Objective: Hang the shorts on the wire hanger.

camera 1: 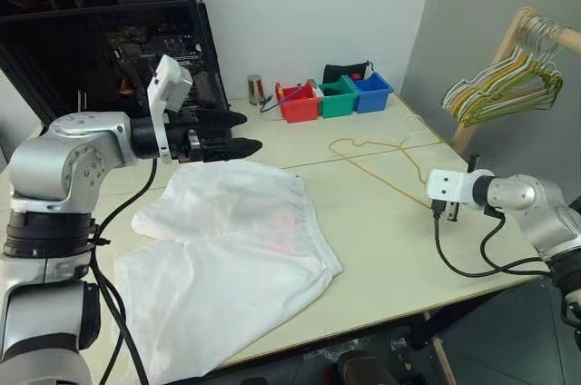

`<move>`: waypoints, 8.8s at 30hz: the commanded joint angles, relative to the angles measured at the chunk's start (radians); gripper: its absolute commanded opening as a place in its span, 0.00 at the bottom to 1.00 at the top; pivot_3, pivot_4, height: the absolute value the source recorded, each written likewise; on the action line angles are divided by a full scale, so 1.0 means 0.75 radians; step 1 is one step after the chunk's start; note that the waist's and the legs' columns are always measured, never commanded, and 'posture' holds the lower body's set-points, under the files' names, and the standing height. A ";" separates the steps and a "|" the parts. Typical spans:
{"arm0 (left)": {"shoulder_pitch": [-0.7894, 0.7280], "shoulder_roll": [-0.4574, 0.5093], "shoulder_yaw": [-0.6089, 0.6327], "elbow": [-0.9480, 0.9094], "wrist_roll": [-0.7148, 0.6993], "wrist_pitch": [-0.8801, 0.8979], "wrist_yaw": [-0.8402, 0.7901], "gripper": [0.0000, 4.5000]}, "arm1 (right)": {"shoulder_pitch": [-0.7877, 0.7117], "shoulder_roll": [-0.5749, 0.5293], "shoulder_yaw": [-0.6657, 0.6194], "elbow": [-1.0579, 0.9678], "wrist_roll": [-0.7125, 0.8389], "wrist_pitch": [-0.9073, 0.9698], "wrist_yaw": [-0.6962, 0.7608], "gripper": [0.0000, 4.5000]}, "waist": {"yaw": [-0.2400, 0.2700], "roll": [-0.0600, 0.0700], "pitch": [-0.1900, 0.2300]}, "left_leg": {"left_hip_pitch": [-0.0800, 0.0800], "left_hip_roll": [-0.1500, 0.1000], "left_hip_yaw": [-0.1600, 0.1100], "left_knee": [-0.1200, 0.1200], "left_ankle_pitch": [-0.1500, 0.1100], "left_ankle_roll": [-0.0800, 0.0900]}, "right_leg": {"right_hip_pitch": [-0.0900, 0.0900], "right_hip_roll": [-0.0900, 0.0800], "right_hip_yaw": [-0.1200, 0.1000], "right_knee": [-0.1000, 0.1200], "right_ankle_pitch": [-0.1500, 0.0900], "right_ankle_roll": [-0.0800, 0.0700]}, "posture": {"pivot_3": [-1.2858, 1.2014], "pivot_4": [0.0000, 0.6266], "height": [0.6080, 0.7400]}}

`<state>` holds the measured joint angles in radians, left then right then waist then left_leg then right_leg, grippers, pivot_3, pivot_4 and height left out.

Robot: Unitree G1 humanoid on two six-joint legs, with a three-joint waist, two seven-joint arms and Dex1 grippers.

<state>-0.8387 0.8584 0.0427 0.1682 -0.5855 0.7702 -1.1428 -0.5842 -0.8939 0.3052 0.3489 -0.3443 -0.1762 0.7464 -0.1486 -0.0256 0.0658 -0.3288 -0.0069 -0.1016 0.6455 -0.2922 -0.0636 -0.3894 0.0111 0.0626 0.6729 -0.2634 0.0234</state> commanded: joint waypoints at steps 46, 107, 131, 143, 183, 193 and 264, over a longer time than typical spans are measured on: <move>-0.396 -0.262 -0.401 0.850 0.683 -0.709 -0.618 0.36 | -0.307 -0.025 0.069 -0.020 -0.781 -0.824 -0.979 0.00 | -0.134 0.002 0.003 | -0.002 -0.001 0.015 0.001 -0.001 0.001 | -0.010 0.001 0.016 0.009 0.000 0.000 | 0.44 0.00 1.00; 0.092 -0.313 -0.402 0.370 1.065 -1.797 0.384 0.00 | -0.074 0.105 -0.116 -0.291 0.478 0.482 0.245 0.99 | -0.073 0.002 0.001 | 0.000 0.000 0.002 0.005 -0.001 0.001 | 0.001 -0.006 0.009 0.007 0.001 0.004 | 0.45 0.00 1.00; 0.081 -0.316 -0.417 0.400 1.119 -1.794 0.391 0.00 | -0.037 0.100 -0.140 -0.308 0.362 0.332 0.280 0.13 | -0.062 0.002 0.001 | 0.000 -0.001 0.002 0.005 -0.001 0.001 | 0.001 -0.006 0.009 0.007 0.002 0.005 | 0.44 0.00 1.00; 0.078 -0.330 -0.414 0.392 1.088 -1.760 0.366 0.00 | -0.026 0.106 -0.144 -0.329 0.327 0.313 0.290 0.01 | -0.063 0.002 0.001 | 0.000 -0.001 0.003 0.006 -0.001 0.001 | 0.001 -0.006 0.009 0.007 0.002 0.005 | 0.44 0.00 1.00; 1.390 -0.279 0.205 -1.147 0.110 -0.325 0.563 1.00 | 0.228 -0.151 -0.143 -0.452 1.066 1.862 0.956 0.00 | 0.031 0.002 0.000 | 0.002 0.001 -0.003 0.006 -0.001 0.002 | 0.004 -0.005 0.007 0.005 0.001 0.005 | 0.50 0.02 1.00; 1.514 -0.305 0.222 -1.201 0.139 -0.369 0.634 1.00 | 0.401 -0.177 -0.156 -0.483 1.224 2.043 0.852 0.00 | 0.120 0.006 0.001 | 0.007 0.000 0.003 0.007 -0.001 0.002 | 0.009 0.002 0.006 0.006 -0.005 -0.003 | 0.53 0.01 1.00; 1.418 -0.276 0.174 -1.065 0.231 -0.501 0.573 1.00 | 0.441 -0.273 -0.090 -0.611 1.477 2.011 0.816 0.00 | 0.156 0.008 0.014 | -0.001 0.002 0.007 0.000 -0.005 0.006 | 0.006 0.002 0.008 -0.015 -0.002 0.002 | 0.53 0.05 1.00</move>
<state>0.2364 0.6429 0.1630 -0.6188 -0.4146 0.4120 -0.7103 -0.2240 -1.0865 0.2786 -0.0779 0.7235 1.3225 1.3296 -0.0319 -0.0196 0.0761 -0.3299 -0.0056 -0.0963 0.6455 -0.2957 -0.0588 -0.3851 0.0127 0.0684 0.6616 -0.2645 0.0251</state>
